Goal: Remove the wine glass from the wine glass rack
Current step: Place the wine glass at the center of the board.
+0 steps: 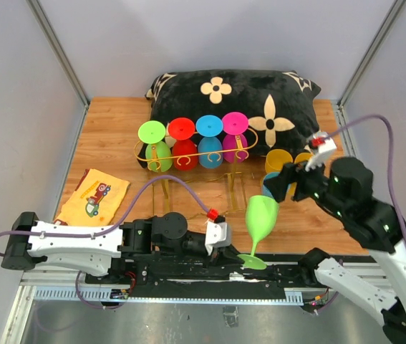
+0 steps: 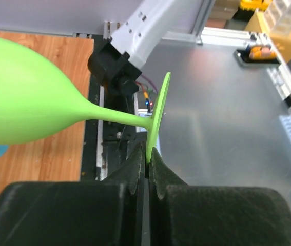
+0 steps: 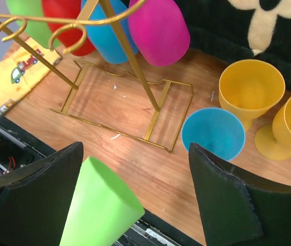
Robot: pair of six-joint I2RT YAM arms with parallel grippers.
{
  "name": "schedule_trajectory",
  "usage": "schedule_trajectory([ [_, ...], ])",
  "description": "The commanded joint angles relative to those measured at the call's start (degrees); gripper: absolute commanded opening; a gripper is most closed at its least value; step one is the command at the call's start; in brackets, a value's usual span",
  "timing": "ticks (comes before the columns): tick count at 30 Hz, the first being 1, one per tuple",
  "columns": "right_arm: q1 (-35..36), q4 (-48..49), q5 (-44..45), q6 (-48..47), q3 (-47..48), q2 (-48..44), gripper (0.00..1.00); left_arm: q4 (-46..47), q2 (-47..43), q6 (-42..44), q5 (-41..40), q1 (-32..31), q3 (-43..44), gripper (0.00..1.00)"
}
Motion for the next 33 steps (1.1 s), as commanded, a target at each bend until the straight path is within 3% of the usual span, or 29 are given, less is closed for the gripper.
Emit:
schedule_trajectory([
  [1,0.6,-5.5,-3.8,-2.8,8.3,7.9,0.85,1.4,-4.6,12.8,-0.8,-0.9,-4.0,0.01],
  [5,-1.9,-4.4,-10.7,-1.3,7.7,8.8,0.86,0.9,-6.3,16.4,0.0,-1.0,-5.3,0.00],
  [10,-12.0,-2.4,-33.7,-0.1,7.1,10.2,0.86,-7.4,-5.7,22.3,-0.4,-1.0,-3.4,0.01],
  [14,-20.5,-0.7,-45.8,1.5,5.5,10.4,0.85,-13.1,-4.7,25.5,-1.8,-1.1,-0.9,0.00],
  [21,-22.0,0.4,-50.1,2.8,0.6,10.4,0.81,-14.1,-6.4,28.8,-3.4,-1.0,-1.1,0.00],
  [26,-21.0,3.4,-60.2,4.8,-2.1,11.7,0.74,-15.4,-7.6,32.2,-1.9,-1.0,-1.8,0.00],
  [30,-18.7,0.4,-56.4,1.7,-2.3,11.7,0.69,-15.5,-7.8,32.7,-2.7,-1.0,-1.3,0.01],
  [33,-18.2,-0.4,-58.7,0.6,-2.5,12.0,0.67,-15.8,-7.7,33.4,-3.2,-1.1,-0.9,0.00],
])
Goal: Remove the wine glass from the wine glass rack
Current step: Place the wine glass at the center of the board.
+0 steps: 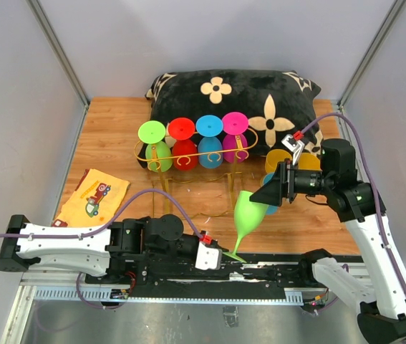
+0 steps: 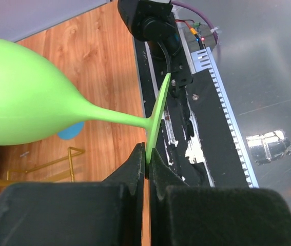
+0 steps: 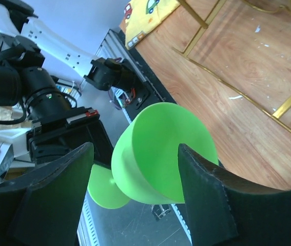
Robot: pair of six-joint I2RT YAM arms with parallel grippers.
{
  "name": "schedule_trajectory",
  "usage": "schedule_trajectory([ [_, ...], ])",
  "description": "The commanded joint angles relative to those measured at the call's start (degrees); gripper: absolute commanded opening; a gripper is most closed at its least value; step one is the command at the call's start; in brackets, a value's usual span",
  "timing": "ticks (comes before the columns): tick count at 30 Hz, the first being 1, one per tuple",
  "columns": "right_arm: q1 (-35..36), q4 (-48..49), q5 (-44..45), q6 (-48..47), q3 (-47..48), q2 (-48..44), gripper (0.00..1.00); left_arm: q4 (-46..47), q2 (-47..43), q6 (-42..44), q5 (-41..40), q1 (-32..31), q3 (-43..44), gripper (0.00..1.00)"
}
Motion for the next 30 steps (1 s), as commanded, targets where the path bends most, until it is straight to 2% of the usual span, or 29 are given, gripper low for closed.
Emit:
schedule_trajectory([
  [1,1.5,-0.7,-4.5,-2.1,-0.3,-0.4,0.65,-0.1,-0.8,2.4,-0.9,-0.2,2.1,0.00],
  [10,3.3,5.2,-12.5,0.8,-2.9,-2.3,0.49,-7.4,-2.6,7.0,-7.4,-0.1,2.8,0.00],
  [14,5.0,5.6,-12.9,1.3,-4.5,-2.7,0.44,-7.9,-4.3,6.7,-8.4,-0.2,2.1,0.01],
  [20,11.6,6.8,-10.3,1.8,-5.4,-2.4,0.41,-7.1,-4.6,5.9,-8.5,-0.2,1.4,0.01],
  [25,12.8,7.5,-8.0,2.1,-6.4,-2.8,0.29,-7.7,-4.2,6.4,-10.2,-0.2,1.8,0.01],
  [30,12.8,8.0,-4.8,2.5,-7.2,-4.1,0.11,-8.8,-4.3,6.1,-10.9,-0.2,1.9,0.01],
])
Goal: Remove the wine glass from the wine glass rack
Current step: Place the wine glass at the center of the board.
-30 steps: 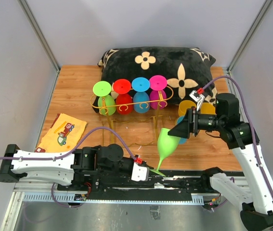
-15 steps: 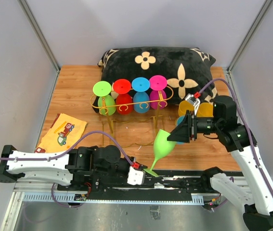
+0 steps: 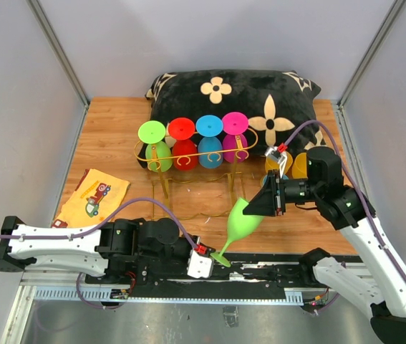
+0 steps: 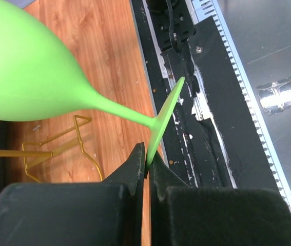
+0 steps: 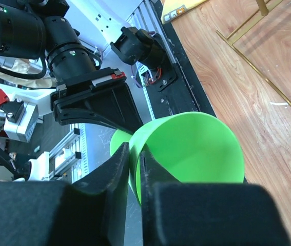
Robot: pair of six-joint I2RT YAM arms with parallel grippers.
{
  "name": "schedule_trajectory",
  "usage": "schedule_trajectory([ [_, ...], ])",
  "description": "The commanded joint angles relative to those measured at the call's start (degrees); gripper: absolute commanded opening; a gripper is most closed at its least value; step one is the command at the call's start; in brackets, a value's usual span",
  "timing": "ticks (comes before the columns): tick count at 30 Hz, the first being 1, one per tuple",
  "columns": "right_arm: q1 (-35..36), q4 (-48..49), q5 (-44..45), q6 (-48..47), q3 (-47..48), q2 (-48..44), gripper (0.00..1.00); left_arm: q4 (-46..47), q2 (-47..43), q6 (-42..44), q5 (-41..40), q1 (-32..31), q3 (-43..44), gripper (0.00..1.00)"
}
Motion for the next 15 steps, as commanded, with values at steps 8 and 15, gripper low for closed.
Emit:
schedule_trajectory([
  [8,1.9,0.0,0.5,3.2,-0.7,-3.6,0.01,5.2,-0.6,-3.4,-6.4,0.6,0.2,0.25],
  [15,2.3,-10.2,8.3,-1.6,2.4,-4.7,0.01,9.7,-2.6,-5.0,-5.9,0.6,-1.3,0.59],
])
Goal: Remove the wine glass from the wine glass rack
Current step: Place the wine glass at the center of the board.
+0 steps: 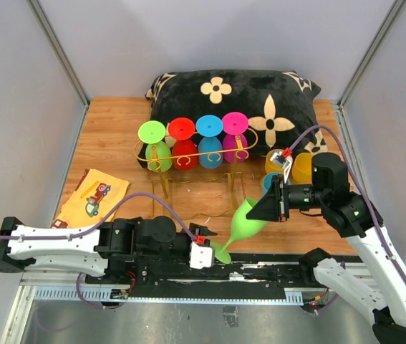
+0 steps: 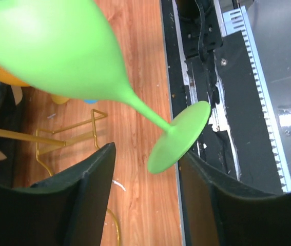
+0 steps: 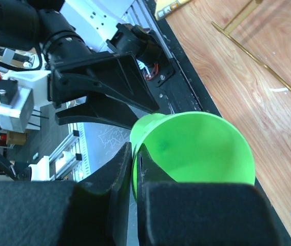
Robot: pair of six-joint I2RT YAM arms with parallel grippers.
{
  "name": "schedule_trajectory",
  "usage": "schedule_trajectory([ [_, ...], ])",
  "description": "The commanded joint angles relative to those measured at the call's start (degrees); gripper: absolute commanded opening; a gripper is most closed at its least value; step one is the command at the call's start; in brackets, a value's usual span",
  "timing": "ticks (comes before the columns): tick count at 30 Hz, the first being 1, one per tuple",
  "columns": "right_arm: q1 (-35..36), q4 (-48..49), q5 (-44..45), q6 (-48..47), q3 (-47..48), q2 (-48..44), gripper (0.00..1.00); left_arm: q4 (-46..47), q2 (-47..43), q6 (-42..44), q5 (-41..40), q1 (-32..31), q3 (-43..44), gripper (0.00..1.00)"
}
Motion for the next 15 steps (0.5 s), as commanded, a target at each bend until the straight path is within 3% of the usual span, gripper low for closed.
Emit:
schedule_trajectory([
  [1,1.7,-9.3,6.9,-4.4,3.2,-1.5,0.01,6.9,-2.4,-1.5,-0.7,0.2,-1.1,0.63],
  [6,1.9,-14.6,14.0,-5.2,3.9,-4.4,0.01,6.7,-3.1,-2.8,-0.5,0.3,-1.5,0.84],
  [8,1.9,-16.4,17.3,-5.1,3.5,-5.4,0.01,6.7,-3.3,-3.5,-0.5,0.2,-1.7,0.99],
  [15,2.0,-23.0,27.6,-5.6,2.2,-7.9,0.01,8.5,-4.2,-4.4,-1.7,0.2,-2.0,1.00],
])
